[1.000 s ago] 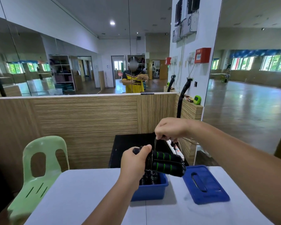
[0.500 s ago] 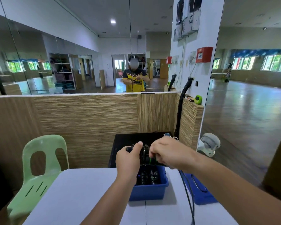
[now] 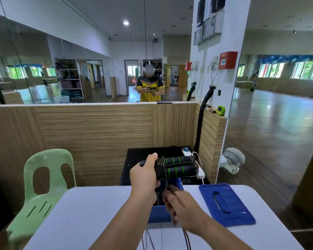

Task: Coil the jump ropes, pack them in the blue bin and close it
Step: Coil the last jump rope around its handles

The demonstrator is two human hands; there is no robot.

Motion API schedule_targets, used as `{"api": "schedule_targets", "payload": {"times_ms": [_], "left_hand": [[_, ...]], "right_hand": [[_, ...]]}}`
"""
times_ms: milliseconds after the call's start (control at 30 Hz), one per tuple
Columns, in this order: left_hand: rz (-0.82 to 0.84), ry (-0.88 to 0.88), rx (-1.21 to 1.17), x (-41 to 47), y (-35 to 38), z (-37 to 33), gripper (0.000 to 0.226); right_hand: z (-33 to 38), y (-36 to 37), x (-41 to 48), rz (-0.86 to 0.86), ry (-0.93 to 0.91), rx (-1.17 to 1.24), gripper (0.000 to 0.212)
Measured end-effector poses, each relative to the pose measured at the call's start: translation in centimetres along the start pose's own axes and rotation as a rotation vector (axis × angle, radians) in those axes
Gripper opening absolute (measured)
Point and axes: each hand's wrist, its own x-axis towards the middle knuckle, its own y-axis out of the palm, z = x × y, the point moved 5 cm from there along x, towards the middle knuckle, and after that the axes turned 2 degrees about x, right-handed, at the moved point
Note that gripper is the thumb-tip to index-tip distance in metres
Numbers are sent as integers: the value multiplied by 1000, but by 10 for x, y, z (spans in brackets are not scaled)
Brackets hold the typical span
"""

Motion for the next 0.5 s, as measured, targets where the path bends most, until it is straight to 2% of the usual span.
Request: {"api": "schedule_targets", "payload": {"times_ms": [233, 333, 400, 500], "left_hand": [[60, -41, -12, 4, -5, 3, 30], [91, -47, 7, 3, -8, 1, 31], [116, -40, 18, 4, -9, -1, 30], [174, 3, 64, 2, -11, -3, 26]], "right_hand": [[11, -39, 39, 113, 74, -293, 35], [34, -60, 56, 157, 142, -339, 53], [54, -71, 68, 183, 149, -348, 43], [83, -85, 84, 189, 51, -687, 25]]}}
